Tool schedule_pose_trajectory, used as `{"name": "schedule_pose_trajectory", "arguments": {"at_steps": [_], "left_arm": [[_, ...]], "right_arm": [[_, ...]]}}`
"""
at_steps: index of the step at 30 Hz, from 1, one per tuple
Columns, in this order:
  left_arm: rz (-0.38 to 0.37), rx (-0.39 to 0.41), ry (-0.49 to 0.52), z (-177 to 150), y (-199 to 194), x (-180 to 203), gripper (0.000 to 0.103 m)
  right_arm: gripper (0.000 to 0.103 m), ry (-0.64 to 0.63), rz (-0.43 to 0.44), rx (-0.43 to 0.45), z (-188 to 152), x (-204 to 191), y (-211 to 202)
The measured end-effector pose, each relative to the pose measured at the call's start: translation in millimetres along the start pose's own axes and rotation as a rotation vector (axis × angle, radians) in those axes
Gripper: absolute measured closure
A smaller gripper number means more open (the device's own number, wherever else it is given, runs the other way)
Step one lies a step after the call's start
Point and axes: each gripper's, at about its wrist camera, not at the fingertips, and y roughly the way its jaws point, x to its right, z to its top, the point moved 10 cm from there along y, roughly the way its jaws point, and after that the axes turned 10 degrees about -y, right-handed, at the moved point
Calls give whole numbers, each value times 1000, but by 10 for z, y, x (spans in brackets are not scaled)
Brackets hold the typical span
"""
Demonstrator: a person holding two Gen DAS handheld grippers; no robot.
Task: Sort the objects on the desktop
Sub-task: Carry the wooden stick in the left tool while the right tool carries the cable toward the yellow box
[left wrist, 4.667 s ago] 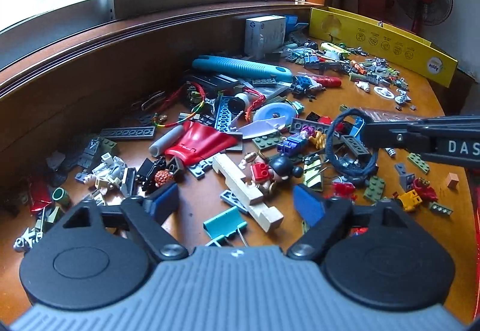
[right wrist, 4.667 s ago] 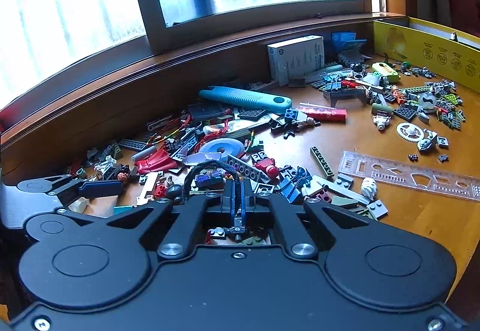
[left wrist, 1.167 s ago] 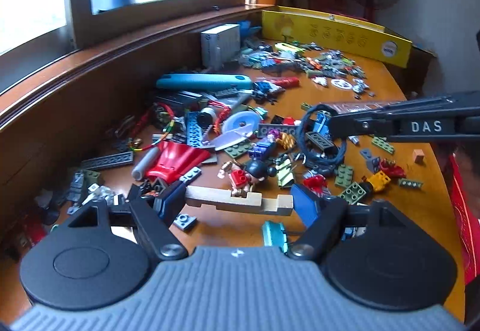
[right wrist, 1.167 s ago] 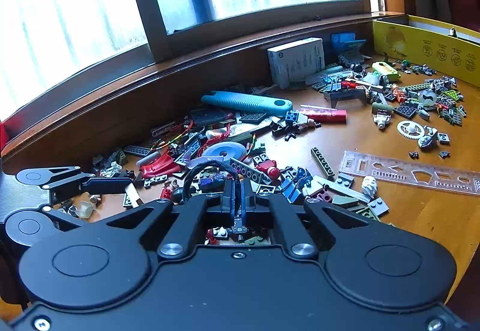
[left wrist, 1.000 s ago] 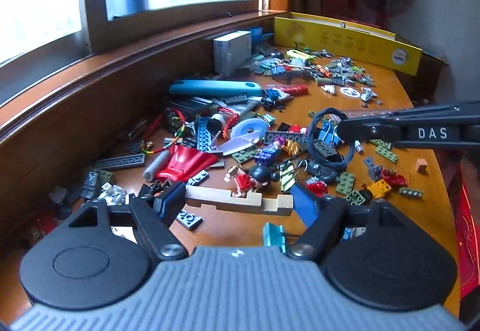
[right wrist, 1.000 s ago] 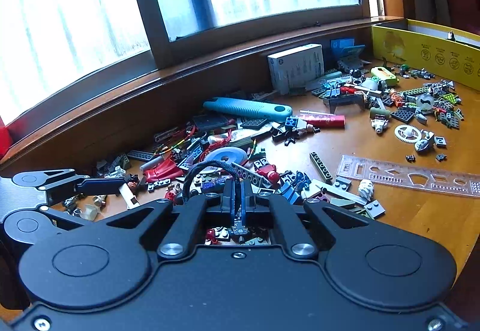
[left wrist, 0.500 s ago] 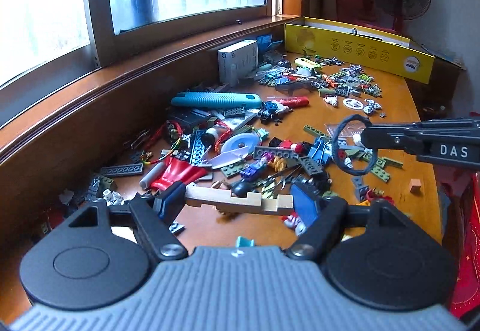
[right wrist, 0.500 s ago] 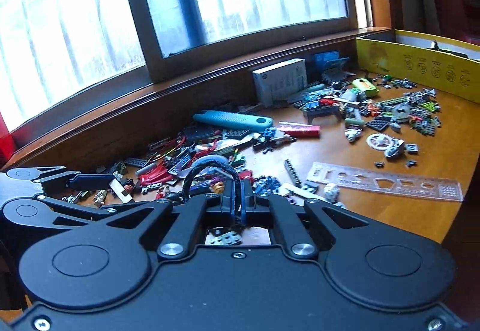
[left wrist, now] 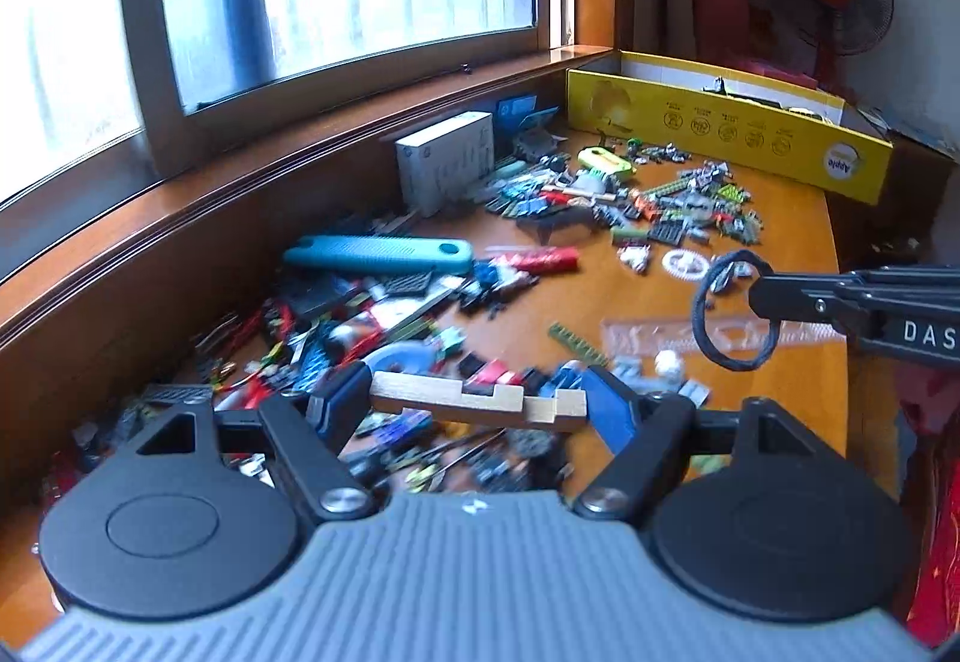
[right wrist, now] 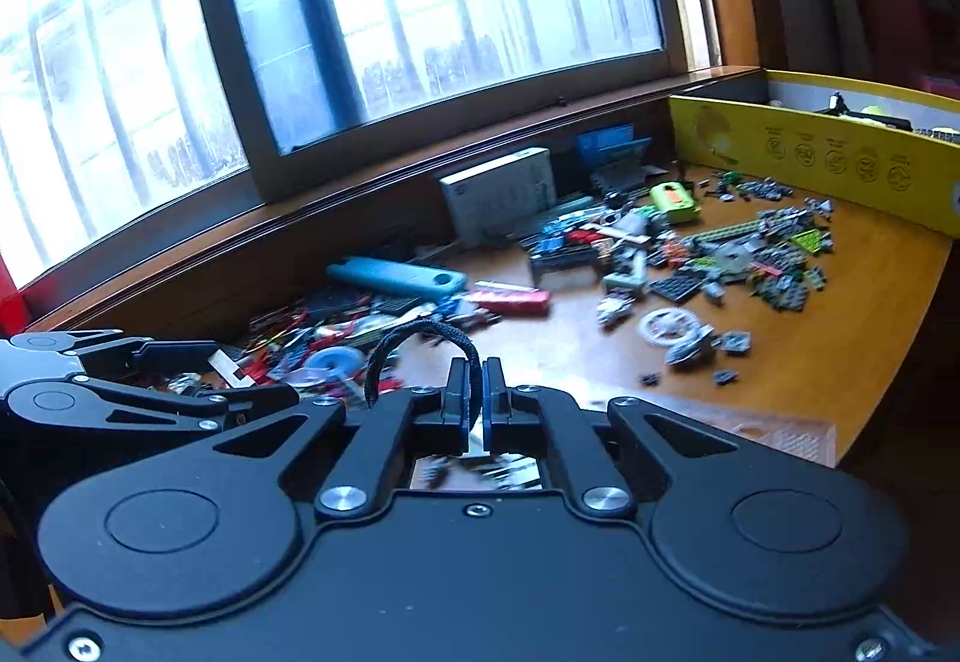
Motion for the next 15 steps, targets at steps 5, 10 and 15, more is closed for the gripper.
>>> {"name": "schedule_pose_trajectory", "arguments": {"at_steps": [5,10,15], "left_arm": [[14,13,-28,117,166,310,26],[24,26,-61,246,320,596,26],[38,57,-90,397,455,853,26]], "right_arm": [[99,-10,10,5,83,413,-6],[99,-37,22,8,163,792,-5],[99,-76,30,0,236,1110,12]]}}
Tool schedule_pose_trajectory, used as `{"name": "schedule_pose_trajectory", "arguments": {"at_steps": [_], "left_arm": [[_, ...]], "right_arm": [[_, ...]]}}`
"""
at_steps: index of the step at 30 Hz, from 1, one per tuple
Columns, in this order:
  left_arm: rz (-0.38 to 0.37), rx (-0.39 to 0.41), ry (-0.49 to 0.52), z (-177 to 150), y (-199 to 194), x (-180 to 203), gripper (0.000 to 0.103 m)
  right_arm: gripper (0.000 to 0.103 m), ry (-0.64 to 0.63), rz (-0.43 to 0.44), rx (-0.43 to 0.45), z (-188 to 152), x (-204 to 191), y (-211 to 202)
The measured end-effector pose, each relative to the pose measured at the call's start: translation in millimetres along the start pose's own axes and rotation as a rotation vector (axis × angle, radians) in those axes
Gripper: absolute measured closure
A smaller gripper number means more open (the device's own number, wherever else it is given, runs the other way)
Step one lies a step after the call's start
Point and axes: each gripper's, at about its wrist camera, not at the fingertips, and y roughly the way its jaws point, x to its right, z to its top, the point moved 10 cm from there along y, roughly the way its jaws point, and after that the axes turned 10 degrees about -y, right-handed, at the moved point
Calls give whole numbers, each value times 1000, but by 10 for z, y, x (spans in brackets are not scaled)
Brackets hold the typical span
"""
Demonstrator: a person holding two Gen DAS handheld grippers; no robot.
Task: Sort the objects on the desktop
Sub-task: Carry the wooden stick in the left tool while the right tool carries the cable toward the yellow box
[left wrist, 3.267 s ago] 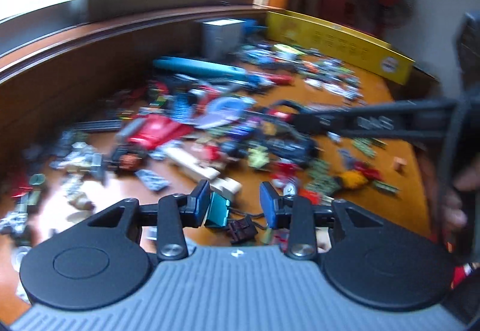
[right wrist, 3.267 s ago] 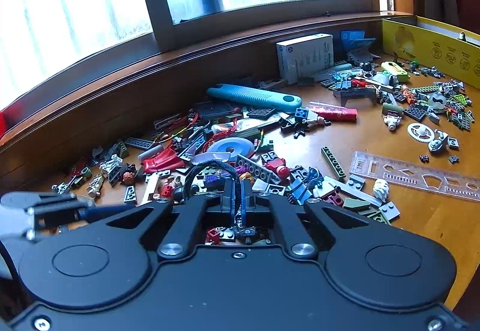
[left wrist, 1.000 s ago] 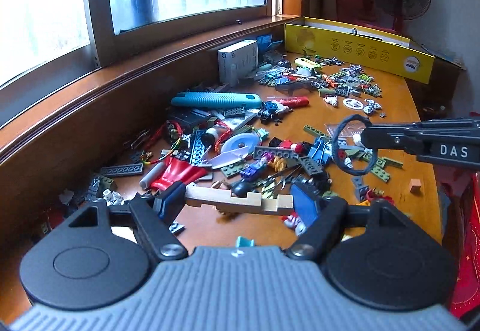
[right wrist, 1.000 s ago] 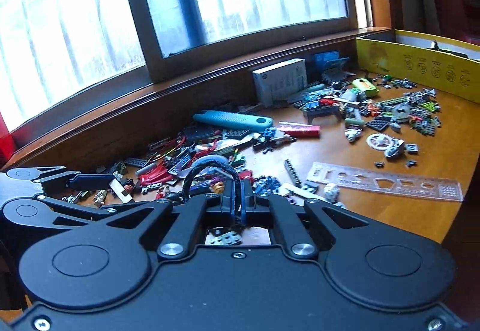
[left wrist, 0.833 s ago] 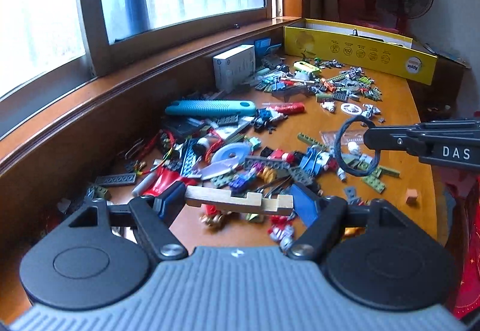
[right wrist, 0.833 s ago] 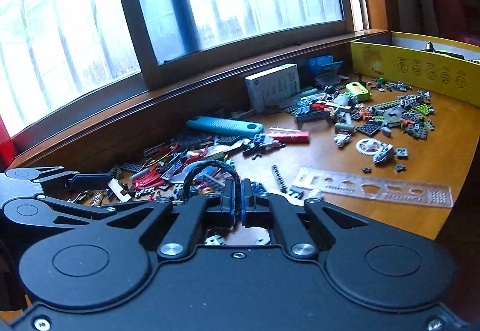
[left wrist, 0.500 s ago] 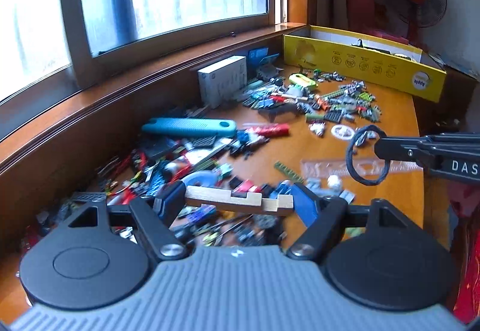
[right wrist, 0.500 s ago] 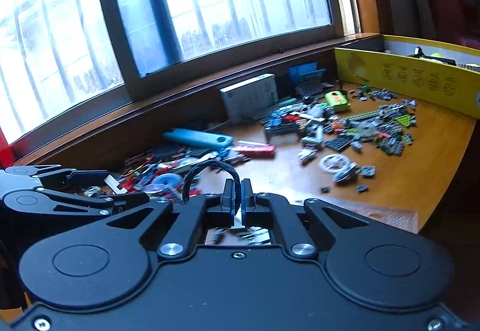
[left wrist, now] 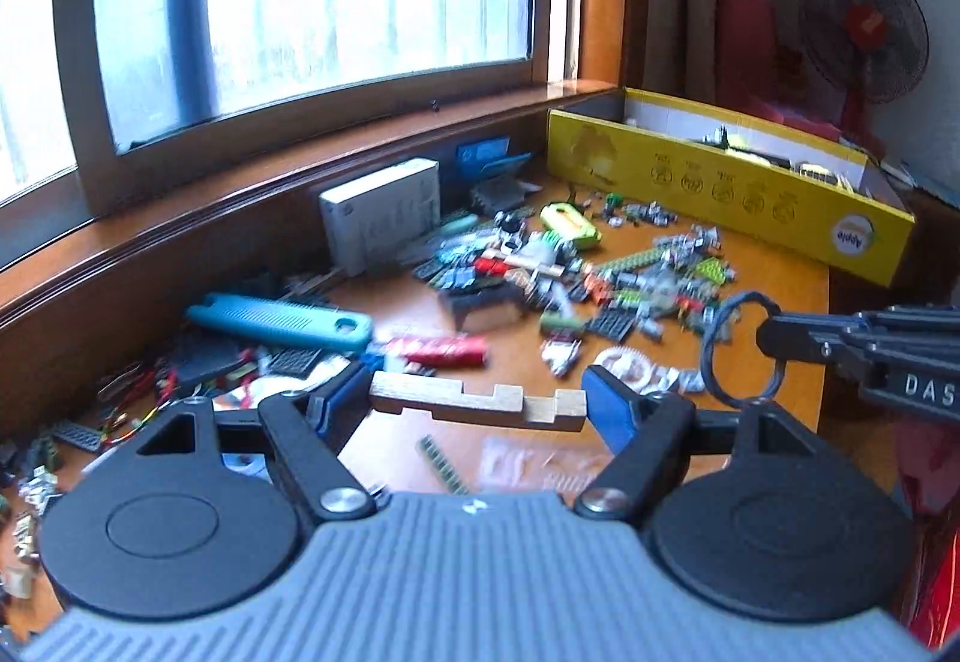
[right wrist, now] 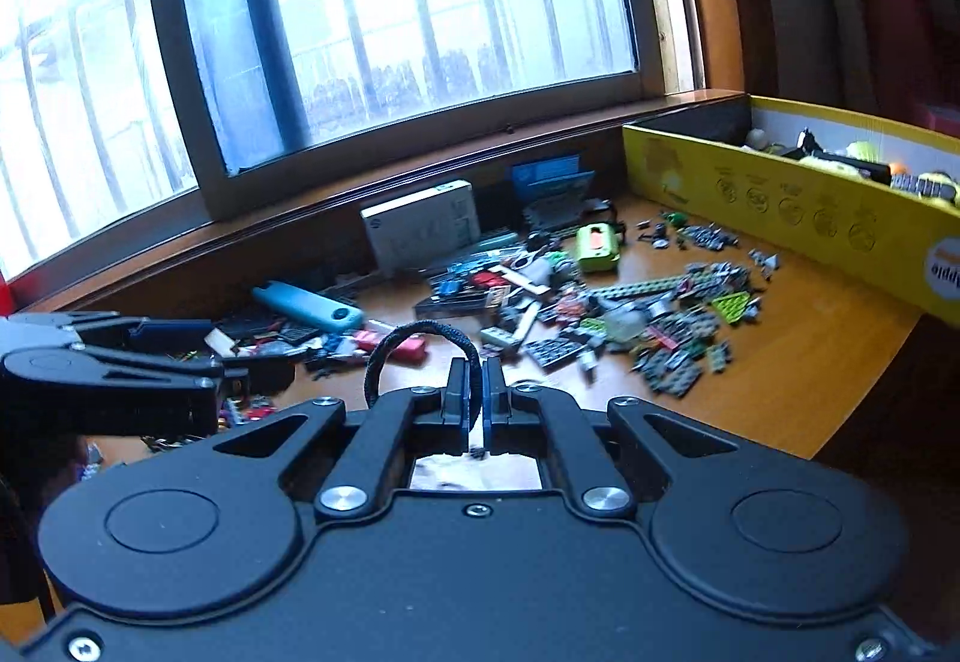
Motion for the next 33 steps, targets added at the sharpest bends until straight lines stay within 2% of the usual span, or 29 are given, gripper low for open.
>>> {"name": "schedule_pose_trajectory", "arguments": {"at_steps": [4,20,26,33], "left_arm": [[-7,-7,-17,87,138,203,26],[-133,15,68,660,806,884,26],[-137,43,94,910,1065,1224,26],[-139,41,101,1229,1512,1771,26]], "right_arm": [[99,13,-11,-5,45,251,20],[99,90,-149,44,319,1055,233],[99,85,-148,61,456,1488,340],[99,90,-131,57,671,2220,508]]}}
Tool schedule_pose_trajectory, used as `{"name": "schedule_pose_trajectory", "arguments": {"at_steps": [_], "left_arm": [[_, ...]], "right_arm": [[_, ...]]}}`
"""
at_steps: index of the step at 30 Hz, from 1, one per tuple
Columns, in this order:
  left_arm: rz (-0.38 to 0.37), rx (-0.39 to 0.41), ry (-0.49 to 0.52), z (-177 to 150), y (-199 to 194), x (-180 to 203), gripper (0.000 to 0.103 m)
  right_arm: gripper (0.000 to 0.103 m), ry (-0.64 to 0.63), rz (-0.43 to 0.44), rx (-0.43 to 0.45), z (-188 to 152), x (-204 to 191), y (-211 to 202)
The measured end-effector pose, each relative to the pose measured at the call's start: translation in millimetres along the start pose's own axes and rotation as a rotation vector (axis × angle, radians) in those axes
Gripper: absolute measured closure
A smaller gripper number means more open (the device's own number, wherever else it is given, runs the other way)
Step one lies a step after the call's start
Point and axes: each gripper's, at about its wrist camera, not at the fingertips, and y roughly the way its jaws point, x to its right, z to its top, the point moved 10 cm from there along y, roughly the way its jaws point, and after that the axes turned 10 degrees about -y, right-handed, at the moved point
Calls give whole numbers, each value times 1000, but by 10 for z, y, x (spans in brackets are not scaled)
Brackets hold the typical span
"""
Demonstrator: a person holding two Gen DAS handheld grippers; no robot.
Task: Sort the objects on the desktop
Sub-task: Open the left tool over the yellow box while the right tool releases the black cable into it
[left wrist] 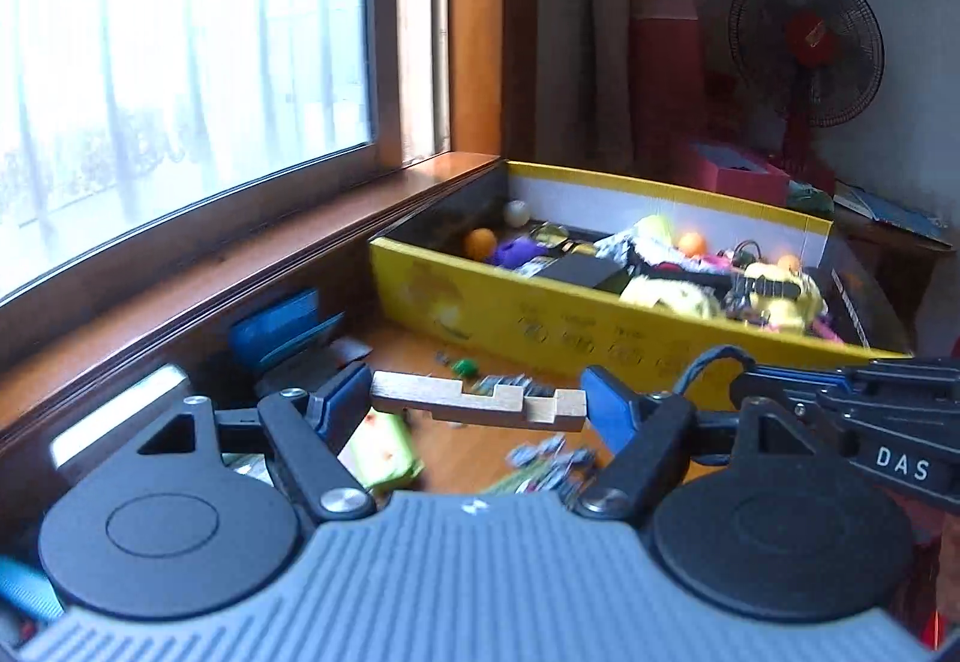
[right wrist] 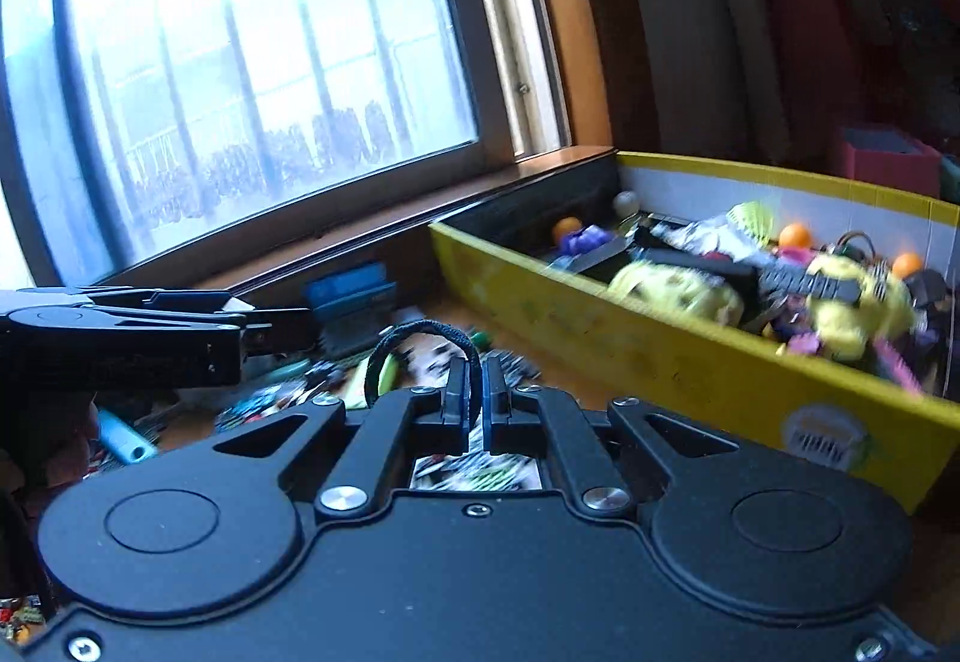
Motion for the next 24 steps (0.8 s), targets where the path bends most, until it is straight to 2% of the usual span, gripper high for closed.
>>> {"name": "schedule_pose_trajectory", "arguments": {"at_steps": [5,13,18,24], "left_arm": [[7,14,38,255,417,397,26],[12,29,41,617,1077,846,26],[26,17,43,755,1463,985,26],[49,-18,45,829,1900,959,25]], "right_arm": [[99,-9,14,6,225,486,217],[99,-6,13,8,555,1205,481],[99,16,-19,5,677,1620,670],[99,67,-57,-17,686,2015,917]]}}
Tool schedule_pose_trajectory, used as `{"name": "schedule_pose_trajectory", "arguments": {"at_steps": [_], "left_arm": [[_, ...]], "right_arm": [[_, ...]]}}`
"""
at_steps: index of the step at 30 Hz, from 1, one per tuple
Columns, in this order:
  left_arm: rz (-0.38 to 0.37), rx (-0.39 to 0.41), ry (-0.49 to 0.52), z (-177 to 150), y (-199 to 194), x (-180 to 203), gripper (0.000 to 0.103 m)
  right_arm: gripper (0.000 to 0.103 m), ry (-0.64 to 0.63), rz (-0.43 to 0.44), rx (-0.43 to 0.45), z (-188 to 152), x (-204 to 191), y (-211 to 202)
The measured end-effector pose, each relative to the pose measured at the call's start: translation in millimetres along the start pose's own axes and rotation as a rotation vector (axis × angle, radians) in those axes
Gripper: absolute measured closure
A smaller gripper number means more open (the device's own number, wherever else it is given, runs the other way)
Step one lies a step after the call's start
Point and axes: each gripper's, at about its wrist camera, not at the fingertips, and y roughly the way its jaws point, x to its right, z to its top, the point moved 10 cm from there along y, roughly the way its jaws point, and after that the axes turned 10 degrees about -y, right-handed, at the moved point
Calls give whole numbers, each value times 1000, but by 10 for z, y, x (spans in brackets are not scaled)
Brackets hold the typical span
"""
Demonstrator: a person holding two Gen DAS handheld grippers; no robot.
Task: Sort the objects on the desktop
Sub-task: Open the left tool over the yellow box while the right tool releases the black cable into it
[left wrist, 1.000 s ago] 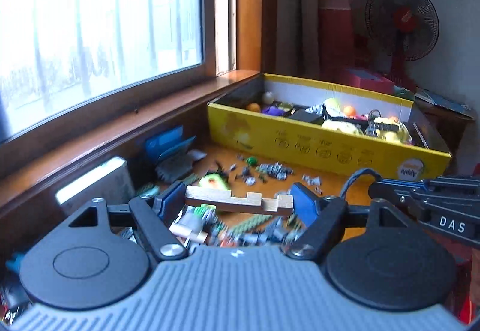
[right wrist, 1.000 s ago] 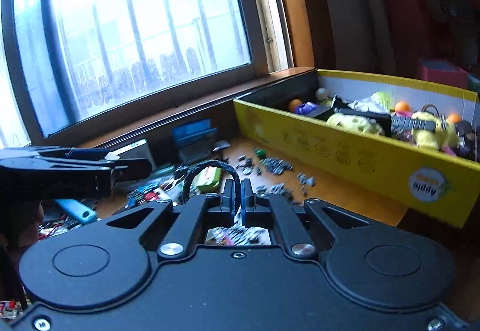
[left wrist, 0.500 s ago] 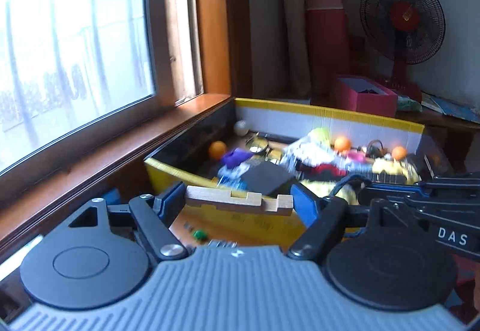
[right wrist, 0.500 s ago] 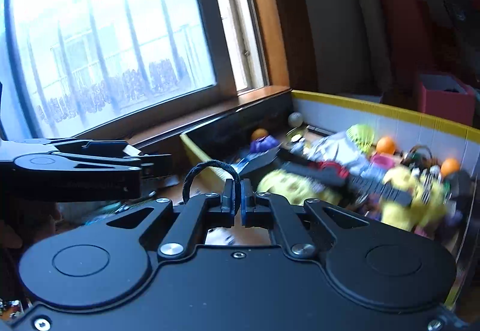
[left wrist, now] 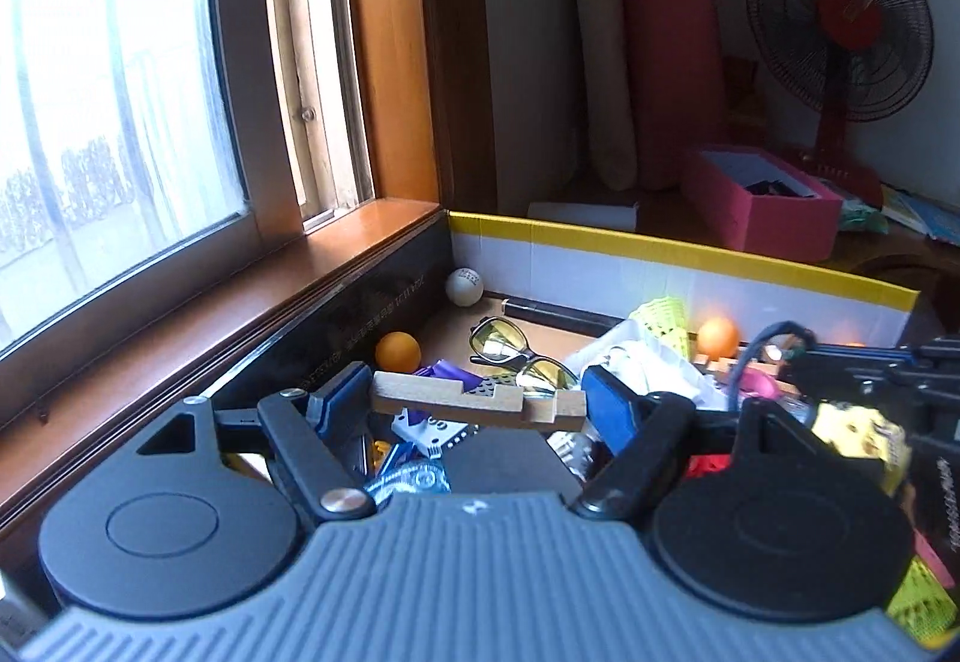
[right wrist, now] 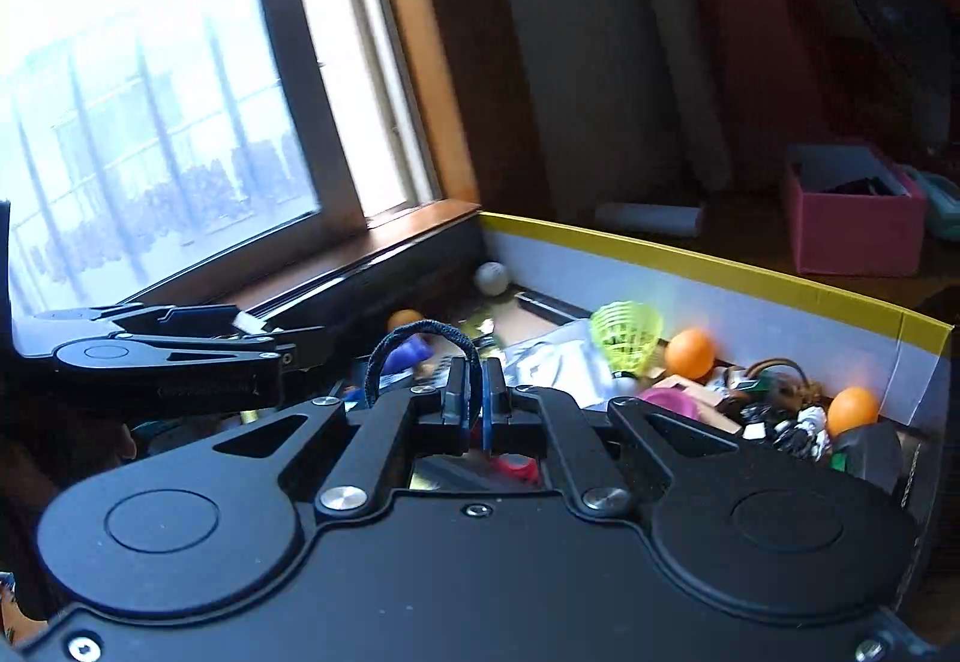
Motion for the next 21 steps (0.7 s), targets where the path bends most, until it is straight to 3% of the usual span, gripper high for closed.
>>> {"name": "schedule_pose_trajectory", "arguments": {"at_steps": [7,9,11,14,16,21], "left_arm": [[18,-48,-7,85,487,-72,22],[8,-57,-8,105,586,-70,16],[-2,-62,2,116,658,-53,14],[-21,-68,18,110,728,-5,6],[-37,-70,27,101,748,42,0],[-43,-80,54,45,739,108,0]], "right_arm": [[99,69,-70,-45,-49,378,329],[98,90,-95,-59,-76,482,387],[93,114,-121,-74,-114,565,427],[72,143,-143,-93,-171,639,488],[66,149,-149,-106,-199,653,524],[62,133,-146,-126,-221,606,560]]}}
